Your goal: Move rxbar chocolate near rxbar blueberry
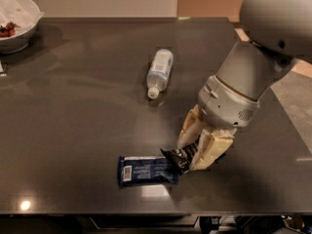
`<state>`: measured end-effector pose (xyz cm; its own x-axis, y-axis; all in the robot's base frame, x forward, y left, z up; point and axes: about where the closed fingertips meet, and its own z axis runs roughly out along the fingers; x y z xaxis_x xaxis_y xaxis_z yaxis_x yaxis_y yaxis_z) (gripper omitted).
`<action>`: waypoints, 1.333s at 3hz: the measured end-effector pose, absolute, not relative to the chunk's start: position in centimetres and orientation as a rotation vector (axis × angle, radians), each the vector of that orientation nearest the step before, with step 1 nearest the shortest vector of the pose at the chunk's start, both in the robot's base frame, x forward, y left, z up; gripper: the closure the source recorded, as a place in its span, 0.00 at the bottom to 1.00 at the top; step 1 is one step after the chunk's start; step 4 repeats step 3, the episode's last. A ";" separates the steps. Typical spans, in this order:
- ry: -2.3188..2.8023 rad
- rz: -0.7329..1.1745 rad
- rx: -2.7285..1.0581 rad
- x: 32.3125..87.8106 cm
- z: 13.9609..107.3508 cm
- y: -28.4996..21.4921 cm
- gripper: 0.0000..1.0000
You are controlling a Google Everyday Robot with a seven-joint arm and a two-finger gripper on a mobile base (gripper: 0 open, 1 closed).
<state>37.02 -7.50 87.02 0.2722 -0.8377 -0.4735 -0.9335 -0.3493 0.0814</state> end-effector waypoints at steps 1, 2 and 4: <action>1.656 0.678 -2.330 36.1 86.1 -7.2 0.14; 1.676 0.685 -2.296 35.8 85.5 -7.4 0.00; 1.676 0.685 -2.296 35.8 85.5 -7.4 0.00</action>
Offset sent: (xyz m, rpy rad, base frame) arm -0.0190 -0.0052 -0.0206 0.0188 0.0426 -0.0484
